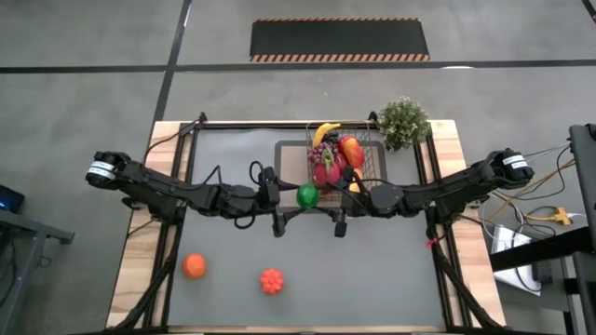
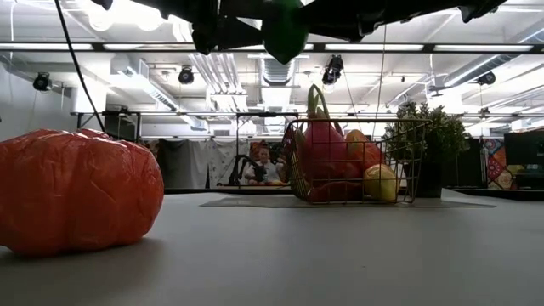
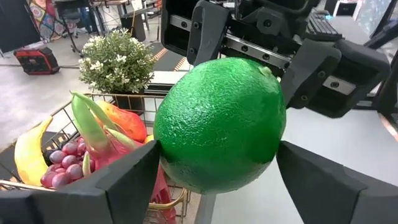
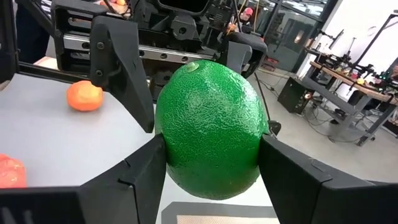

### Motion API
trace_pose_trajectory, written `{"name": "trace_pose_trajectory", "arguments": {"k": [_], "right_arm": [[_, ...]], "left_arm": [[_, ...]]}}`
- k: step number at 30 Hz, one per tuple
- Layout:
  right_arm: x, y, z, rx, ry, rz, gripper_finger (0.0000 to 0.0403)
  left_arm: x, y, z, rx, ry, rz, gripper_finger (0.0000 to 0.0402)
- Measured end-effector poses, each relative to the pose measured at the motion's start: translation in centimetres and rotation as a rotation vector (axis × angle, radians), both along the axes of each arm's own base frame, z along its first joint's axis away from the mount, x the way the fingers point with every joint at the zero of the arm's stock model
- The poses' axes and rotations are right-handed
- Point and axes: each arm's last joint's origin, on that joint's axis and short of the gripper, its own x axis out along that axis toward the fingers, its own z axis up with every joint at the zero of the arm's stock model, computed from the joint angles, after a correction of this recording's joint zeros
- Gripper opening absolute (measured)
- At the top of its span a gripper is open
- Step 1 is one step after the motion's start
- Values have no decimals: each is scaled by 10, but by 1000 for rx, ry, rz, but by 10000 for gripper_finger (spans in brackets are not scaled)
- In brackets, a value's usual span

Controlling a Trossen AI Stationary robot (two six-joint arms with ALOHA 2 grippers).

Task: Build produce basket
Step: Put the lime into the wire basket

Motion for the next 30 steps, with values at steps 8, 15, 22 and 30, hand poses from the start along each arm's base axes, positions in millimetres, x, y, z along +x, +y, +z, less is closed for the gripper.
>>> {"name": "trace_pose_trajectory", "arguments": {"k": [8,15,22,30], "right_arm": [[-4,-1,1,32,26,-10,217],[-15,-6,16,91,90,-48,217],[-19,-26,46,164,322,-191,217],[-27,-62,71,189,656,-353,217]], "left_arm": [[-2,1,3,74,15,-14,310],[-5,3,3,103,42,0,311],[-6,3,3,105,49,4,311],[-6,3,2,107,55,5,311]]}}
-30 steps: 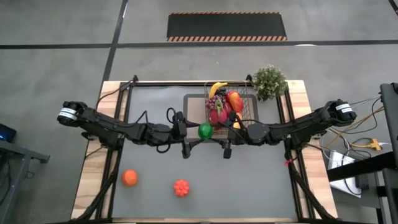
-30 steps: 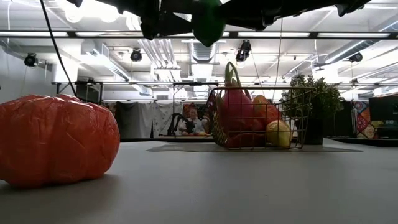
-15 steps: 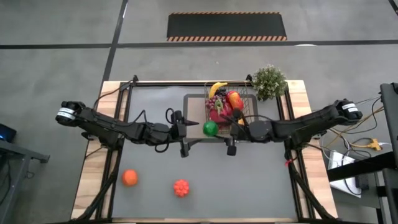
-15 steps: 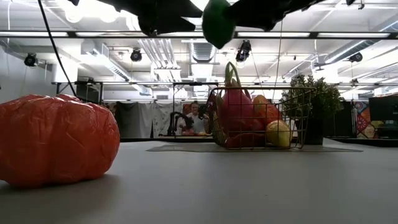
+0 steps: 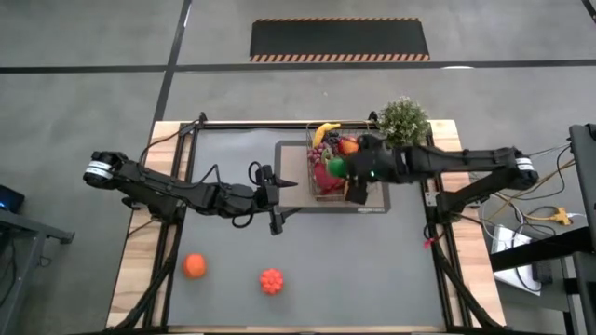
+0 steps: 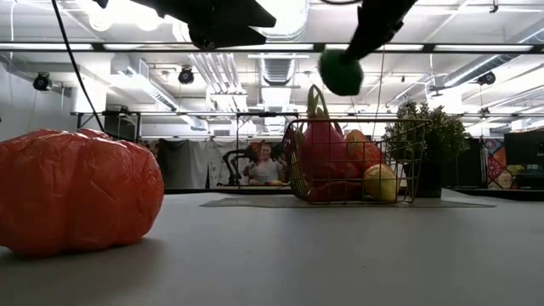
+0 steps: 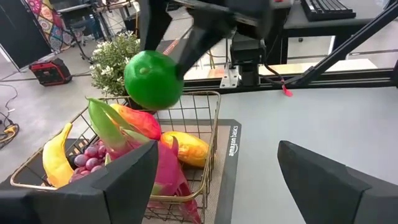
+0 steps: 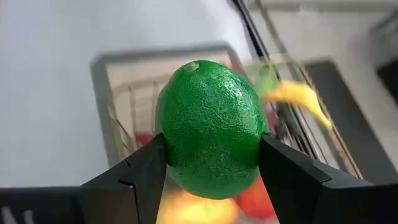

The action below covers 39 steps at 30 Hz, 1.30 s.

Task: Build produce basket
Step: Put the lime into the wire basket

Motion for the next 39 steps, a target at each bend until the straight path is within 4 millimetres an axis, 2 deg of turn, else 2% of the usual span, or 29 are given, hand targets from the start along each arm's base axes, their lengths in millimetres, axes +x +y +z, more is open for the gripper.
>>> {"name": "trace_pose_trajectory", "arguments": {"k": [8,16,27,32,39], "right_arm": [[-7,-38,0,204,245,-43,217],[6,-61,-29,295,400,-31,216],[22,-67,-66,328,596,-9,216],[24,-68,-71,329,620,1,224],[27,-69,-69,325,610,3,271]], "left_arm": [[0,0,0,-4,-1,1,311],[0,0,0,-10,-3,2,311],[0,0,0,-10,-3,2,311],[0,0,0,-10,-4,2,311],[0,0,0,-10,-1,2,311]]}}
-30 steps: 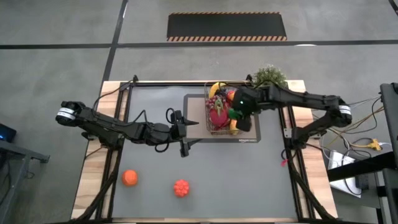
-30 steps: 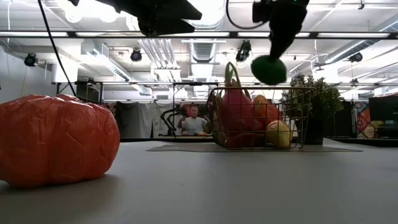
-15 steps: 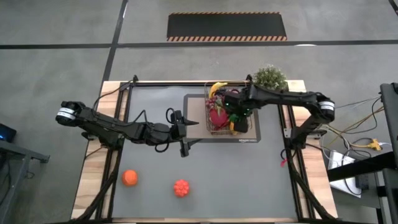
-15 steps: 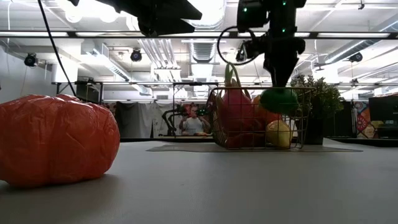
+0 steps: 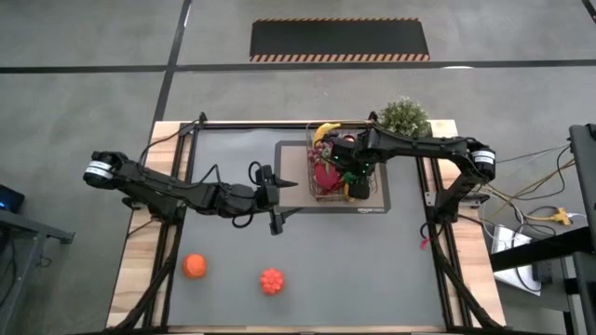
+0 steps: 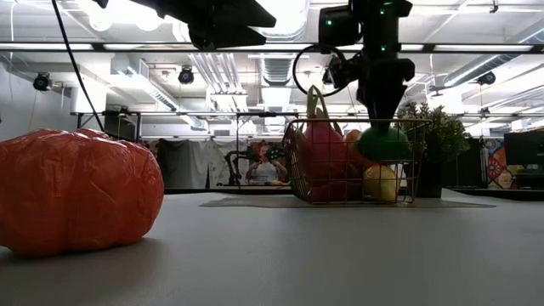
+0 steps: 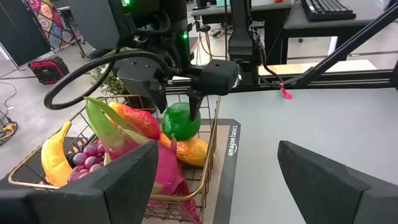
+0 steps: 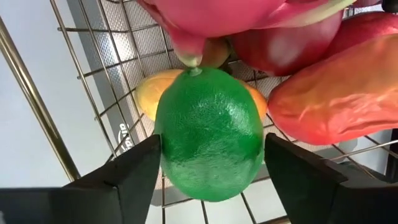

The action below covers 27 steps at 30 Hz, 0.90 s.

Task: Build produce basket
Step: Put the lime into the wire basket, then put the tangerine into the wire basket

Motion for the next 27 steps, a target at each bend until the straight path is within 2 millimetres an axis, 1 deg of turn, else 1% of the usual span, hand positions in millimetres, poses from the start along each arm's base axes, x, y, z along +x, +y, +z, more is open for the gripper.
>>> {"name": "trace_pose_trajectory", "arguments": {"k": [7,15,22,27], "right_arm": [[2,-1,9,-12,-14,-5,301],[2,0,38,-15,-53,-67,315],[-8,12,61,-26,-134,-86,315],[-20,29,80,-32,-231,-80,309]], "left_arm": [[0,0,0,0,2,0,311],[-1,-4,0,-1,4,-13,311],[-4,-22,-2,-2,25,-97,311],[-11,-41,-8,7,83,-168,311]]}}
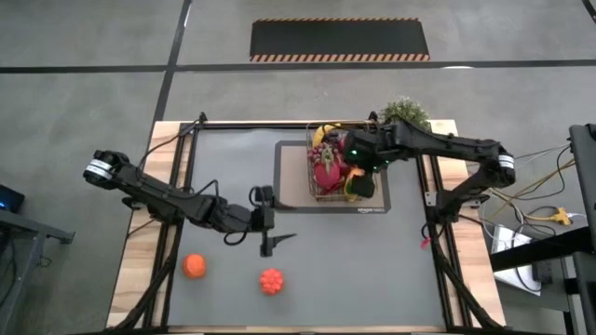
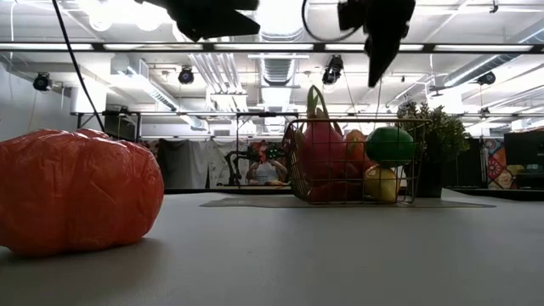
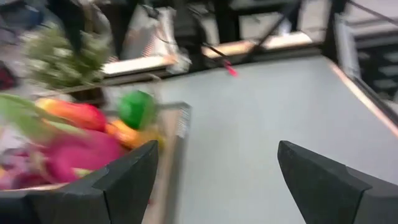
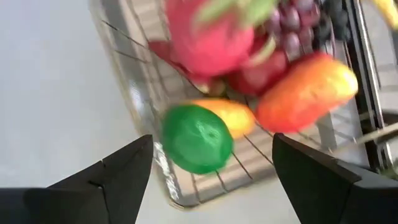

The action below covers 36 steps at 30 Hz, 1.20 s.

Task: Build produce basket
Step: Put the tangerine into the wire basket

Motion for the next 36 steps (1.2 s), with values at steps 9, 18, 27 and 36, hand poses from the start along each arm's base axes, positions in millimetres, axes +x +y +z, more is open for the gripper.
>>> {"name": "trace_pose_trajectory", "arguments": {"k": [9,18,27,36], "right_arm": [[-9,47,11,-25,-265,162,306],[-5,84,-12,-27,-468,306,306],[1,98,-40,-74,-548,358,306],[6,106,-62,-60,-658,366,306]], "left_arm": [[-15,-33,-12,-83,140,-243,311],[-23,-54,-15,-209,164,-270,311],[-28,-87,-48,-256,296,-295,311],[-43,-99,-74,-232,485,-252,311]]}}
